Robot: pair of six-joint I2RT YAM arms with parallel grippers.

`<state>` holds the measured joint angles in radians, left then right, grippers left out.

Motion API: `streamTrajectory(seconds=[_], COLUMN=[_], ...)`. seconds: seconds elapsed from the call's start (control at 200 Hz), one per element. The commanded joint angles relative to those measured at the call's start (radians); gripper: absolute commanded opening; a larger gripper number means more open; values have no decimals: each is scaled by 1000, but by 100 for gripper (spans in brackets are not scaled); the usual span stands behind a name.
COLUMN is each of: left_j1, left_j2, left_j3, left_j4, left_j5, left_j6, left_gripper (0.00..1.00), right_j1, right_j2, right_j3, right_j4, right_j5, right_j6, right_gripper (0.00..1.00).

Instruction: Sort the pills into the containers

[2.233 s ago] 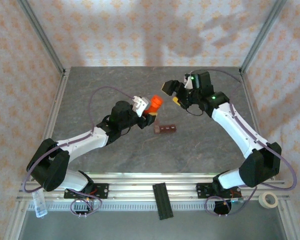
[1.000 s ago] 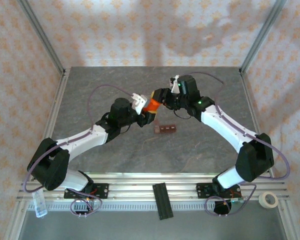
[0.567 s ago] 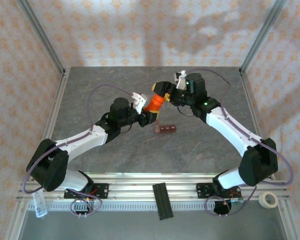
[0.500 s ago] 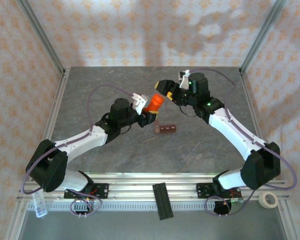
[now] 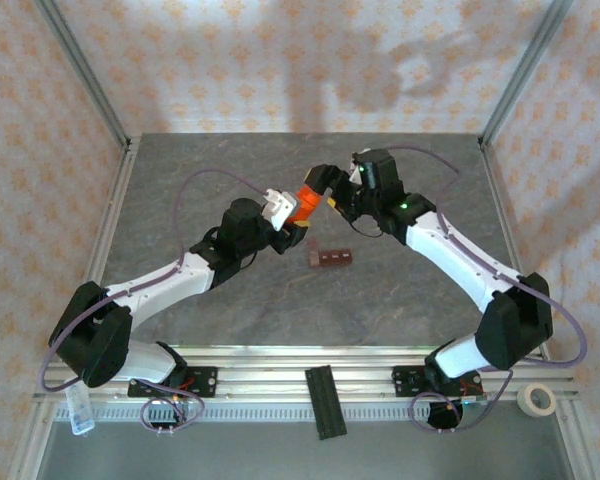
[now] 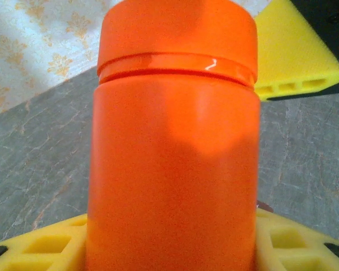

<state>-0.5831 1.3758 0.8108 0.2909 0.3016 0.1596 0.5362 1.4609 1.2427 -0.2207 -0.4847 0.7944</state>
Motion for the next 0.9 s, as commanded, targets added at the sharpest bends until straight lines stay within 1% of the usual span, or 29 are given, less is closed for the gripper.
streamTrajectory(seconds=[0.0, 0.065, 0.19, 0.38, 0.546, 0.716, 0.811, 0.896], left_j1=[-13, -13, -14, -14, -14, -14, -12, -1], left_j2=[-14, -10, -5, 8, 18, 16, 10, 3], left_j3=[27, 27, 31, 48, 57, 60, 54, 43], left_j4=[7, 8, 11, 11, 11, 6, 13, 43], left_j5=[-22, -22, -22, -14, -11, -13, -9, 50], left_j6=[21, 18, 15, 9, 0, -6, -19, -60], left_gripper=[0, 0, 0, 0, 0, 0, 0, 0], right_j1=[13, 19, 23, 24, 24, 24, 21, 6], right_j2=[9, 16, 25, 37, 41, 37, 23, 7], right_j3=[47, 47, 39, 38, 34, 17, -5, -31], right_j4=[7, 11, 19, 23, 24, 40, 81, 142], right_j5=[24, 19, 11, -11, -16, -24, -42, -71], right_j6=[14, 16, 19, 20, 12, -16, -47, -94], right_gripper=[87, 84, 74, 73, 57, 44, 42, 42])
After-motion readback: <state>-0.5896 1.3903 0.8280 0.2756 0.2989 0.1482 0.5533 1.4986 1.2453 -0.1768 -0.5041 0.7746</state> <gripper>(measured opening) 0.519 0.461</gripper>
